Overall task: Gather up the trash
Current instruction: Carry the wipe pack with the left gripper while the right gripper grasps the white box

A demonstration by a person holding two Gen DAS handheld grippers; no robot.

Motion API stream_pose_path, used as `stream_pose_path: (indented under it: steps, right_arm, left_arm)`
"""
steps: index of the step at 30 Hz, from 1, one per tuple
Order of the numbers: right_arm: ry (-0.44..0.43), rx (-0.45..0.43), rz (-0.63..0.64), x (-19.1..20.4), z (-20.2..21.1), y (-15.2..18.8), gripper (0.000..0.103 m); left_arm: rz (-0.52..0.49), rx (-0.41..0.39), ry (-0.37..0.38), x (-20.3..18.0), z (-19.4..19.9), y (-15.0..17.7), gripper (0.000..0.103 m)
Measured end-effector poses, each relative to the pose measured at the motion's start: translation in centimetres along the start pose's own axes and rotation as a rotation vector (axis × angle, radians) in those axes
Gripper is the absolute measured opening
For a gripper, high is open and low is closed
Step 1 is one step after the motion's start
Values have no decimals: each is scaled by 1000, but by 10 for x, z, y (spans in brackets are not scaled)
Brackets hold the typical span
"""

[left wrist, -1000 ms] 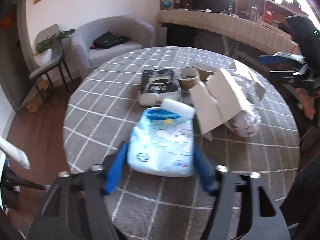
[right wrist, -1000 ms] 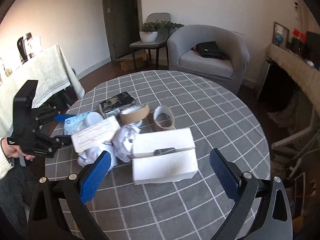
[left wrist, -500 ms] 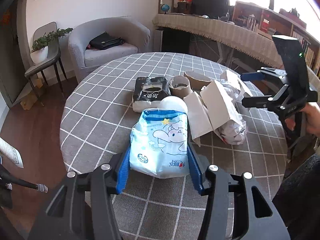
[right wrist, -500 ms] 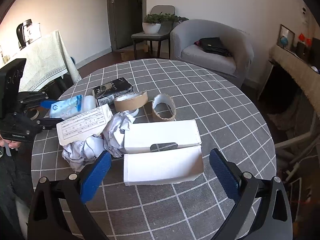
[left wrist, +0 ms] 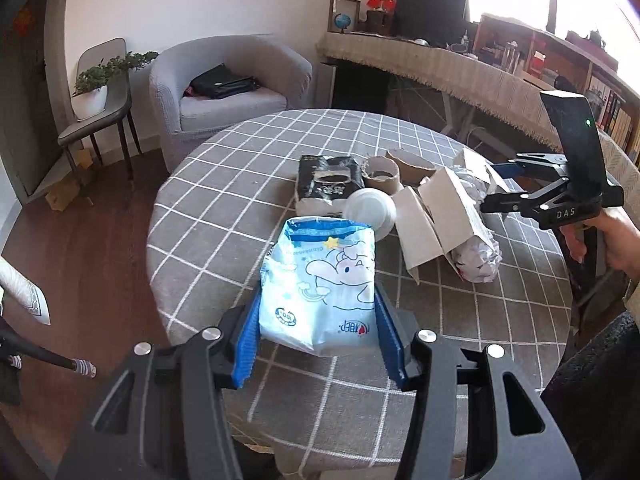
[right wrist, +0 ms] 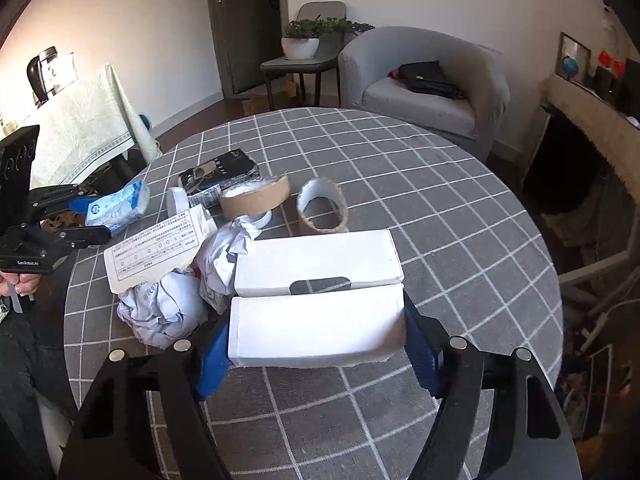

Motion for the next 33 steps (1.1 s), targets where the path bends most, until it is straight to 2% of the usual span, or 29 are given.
stream_pose_path:
  steps: [7, 10, 18, 23, 33]
  right_arm:
    - [119, -37, -63, -12, 29, -3, 75]
    - [118, -74, -97, -14, 37, -9, 75]
    - [10, -155, -91, 21, 36, -55, 75]
    - [-40, -171, -64, 50, 29, -80, 75]
    - [-203, -190, -29, 126, 6, -128, 75]
  left_arm:
    - [45, -44, 9, 10, 16, -4, 54]
    - [70, -57, 3, 16, 21, -5, 54]
    - [129, -80, -47, 47, 35, -1, 54]
    - [212, -80, -83, 79, 41, 4, 54]
    - [358, -30, -167, 145, 53, 32, 54]
Point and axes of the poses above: each gripper's, at about its wrist camera, not at the fingertips, and z roughly against the way its jaws point, x to its left, y to its underside, the point moved 2 cm from there along -z, roughly the way its jaws point, and after that the axes turned 11 degrees about z, right-handed, at the moved point
